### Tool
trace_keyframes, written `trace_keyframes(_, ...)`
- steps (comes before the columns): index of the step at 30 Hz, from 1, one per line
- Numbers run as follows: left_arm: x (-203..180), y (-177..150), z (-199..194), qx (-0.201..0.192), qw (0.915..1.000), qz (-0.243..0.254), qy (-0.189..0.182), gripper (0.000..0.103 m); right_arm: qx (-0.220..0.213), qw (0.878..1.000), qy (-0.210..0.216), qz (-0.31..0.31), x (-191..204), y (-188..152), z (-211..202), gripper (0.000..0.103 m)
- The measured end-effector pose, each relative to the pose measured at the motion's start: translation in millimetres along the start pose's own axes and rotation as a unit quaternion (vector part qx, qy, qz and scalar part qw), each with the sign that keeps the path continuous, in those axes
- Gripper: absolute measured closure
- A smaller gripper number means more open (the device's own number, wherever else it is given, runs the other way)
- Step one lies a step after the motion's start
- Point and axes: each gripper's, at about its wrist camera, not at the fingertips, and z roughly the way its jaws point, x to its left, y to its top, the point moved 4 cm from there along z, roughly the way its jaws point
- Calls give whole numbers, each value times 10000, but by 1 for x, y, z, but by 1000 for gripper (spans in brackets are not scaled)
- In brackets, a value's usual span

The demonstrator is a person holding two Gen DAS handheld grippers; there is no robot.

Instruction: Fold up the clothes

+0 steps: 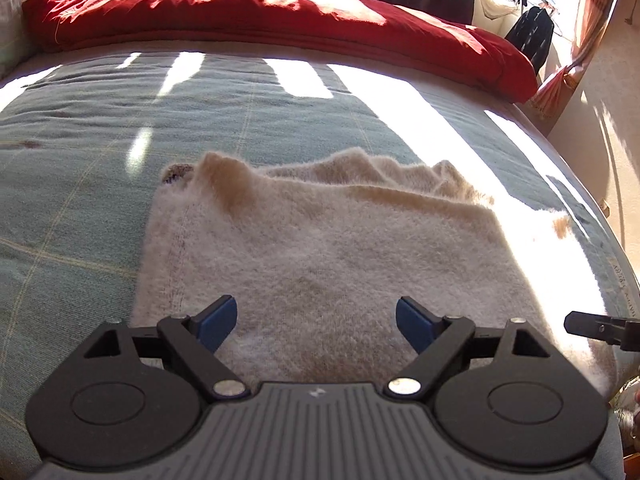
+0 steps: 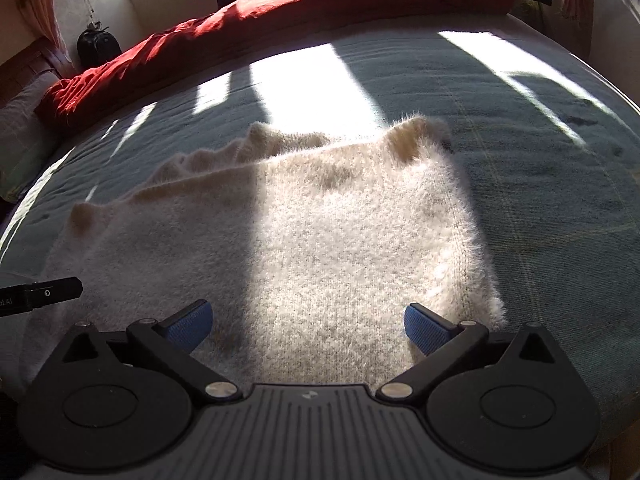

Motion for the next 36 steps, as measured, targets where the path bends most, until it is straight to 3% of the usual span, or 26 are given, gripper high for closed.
trace_keyframes(3, 2, 20, 9, -227, 9997, 85, -54, 17, -430, 9990, 86, 64, -4, 21, -5, 0)
trace_keyframes(6, 2, 36, 23, -293, 9991, 209, -224, 17, -571, 9983, 53, 39, -10, 33, -2, 0)
trace_keyframes(8, 6, 43, 28, -419, 9987, 295, 31, 17, -601, 9981, -36, 102, -17, 37, 0, 0)
trace_keyframes(10, 16, 47, 28, -536, 9983, 140, 201, 25, -543, 9983, -42, 208, -23, 37, 3, 0)
trace_keyframes(11, 23, 47, 27, -542, 9982, 39, 237, 37, -513, 9984, -37, 224, -25, 36, 4, 0)
trace_keyframes(12, 31, 47, 27, -525, 9982, -53, 281, 62, -492, 9986, -42, 191, -27, 33, 6, 0)
trace_keyframes(14, 45, 46, 27, -498, 9978, -208, 385, 83, -454, 9989, -52, 104, -28, 29, 10, 0)
trace_keyframes(18, 67, 42, 34, -430, 9966, -389, 585, 83, -413, 9991, -39, -108, -22, 27, 16, 0)
trace_keyframes(25, 78, 37, 61, 54, 9984, -528, 183, 80, -308, 9995, 13, -99, -19, 26, 22, 0)
trace_keyframes(27, 75, 38, 58, 10, 9989, -453, 152, 84, -303, 9995, 10, -112, -18, 26, 21, 0)
trace_keyframes(28, 73, 38, 55, -31, 9991, -406, 139, 91, -307, 9995, 7, -106, -18, 26, 20, 0)
trace_keyframes(33, 74, 40, 33, -341, 9971, -298, 616, 94, -379, 9993, -13, -44, -19, 29, 16, 0)
trace_keyframes(36, 84, 36, 41, -148, 9957, -307, 865, 95, -458, 9989, 22, -132, -18, 32, 13, 0)
